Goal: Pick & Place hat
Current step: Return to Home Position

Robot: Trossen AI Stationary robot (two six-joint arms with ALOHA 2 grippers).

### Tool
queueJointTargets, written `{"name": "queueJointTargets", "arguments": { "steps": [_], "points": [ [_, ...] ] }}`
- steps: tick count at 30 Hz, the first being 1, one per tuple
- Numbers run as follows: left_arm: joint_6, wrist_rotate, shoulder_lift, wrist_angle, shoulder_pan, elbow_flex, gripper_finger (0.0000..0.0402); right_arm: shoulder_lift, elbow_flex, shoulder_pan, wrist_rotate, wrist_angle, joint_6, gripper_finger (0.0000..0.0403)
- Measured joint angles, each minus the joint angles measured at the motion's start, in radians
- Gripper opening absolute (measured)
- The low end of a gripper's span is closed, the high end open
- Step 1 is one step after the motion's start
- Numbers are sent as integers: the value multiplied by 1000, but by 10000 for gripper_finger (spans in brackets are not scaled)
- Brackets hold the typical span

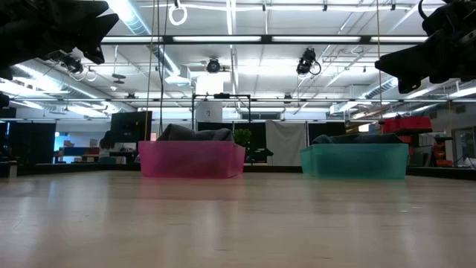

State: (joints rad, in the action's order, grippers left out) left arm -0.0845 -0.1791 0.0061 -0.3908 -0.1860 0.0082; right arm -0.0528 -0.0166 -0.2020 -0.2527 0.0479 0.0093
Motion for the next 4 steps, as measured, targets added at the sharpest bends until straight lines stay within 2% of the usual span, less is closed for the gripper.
{"name": "queueJointTargets", "arguments": {
  "steps": [4],
  "points": [
    [0,0,0,0,0,0,145,0,0,0,0,0,0,80]
  ]
}}
